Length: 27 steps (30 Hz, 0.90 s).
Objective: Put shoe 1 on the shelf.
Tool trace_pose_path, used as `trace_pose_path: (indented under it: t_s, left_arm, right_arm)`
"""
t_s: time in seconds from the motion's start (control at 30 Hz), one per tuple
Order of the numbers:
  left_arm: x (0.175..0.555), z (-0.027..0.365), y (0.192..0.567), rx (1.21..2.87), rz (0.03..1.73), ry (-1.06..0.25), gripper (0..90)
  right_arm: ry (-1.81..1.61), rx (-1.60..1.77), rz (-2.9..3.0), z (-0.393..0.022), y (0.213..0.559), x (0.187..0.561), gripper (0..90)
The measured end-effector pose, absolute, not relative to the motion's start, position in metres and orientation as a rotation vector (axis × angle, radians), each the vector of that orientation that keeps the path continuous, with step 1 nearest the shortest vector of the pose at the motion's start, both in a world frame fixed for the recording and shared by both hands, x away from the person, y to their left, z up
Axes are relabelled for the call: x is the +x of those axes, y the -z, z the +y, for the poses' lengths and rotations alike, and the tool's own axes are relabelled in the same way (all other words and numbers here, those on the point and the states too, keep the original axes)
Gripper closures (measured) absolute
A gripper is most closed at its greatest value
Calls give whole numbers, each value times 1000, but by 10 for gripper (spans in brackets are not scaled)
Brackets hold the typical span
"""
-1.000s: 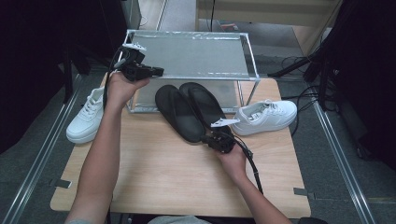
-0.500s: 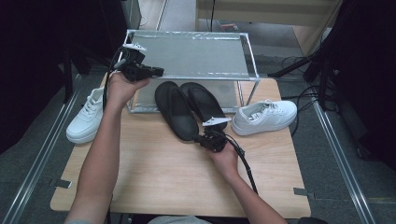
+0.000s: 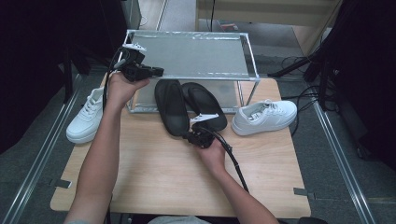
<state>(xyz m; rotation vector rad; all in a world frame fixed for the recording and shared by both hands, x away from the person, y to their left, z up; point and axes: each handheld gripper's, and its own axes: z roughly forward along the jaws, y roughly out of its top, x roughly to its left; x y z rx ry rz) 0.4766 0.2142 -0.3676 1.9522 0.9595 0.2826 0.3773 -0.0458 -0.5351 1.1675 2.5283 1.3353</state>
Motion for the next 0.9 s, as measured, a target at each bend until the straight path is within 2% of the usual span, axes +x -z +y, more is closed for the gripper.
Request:
trace_pose_path:
  t_s: [0.8,0.9]
  left_arm:
    - [477,215,368,1945,960,-277,882]
    - [476,215,368,1944,960,-277,882]
  right_arm:
    - [-1357,1168,2447,8,524,412,879]
    - [-1353,1180,2443,15,524,419,900]
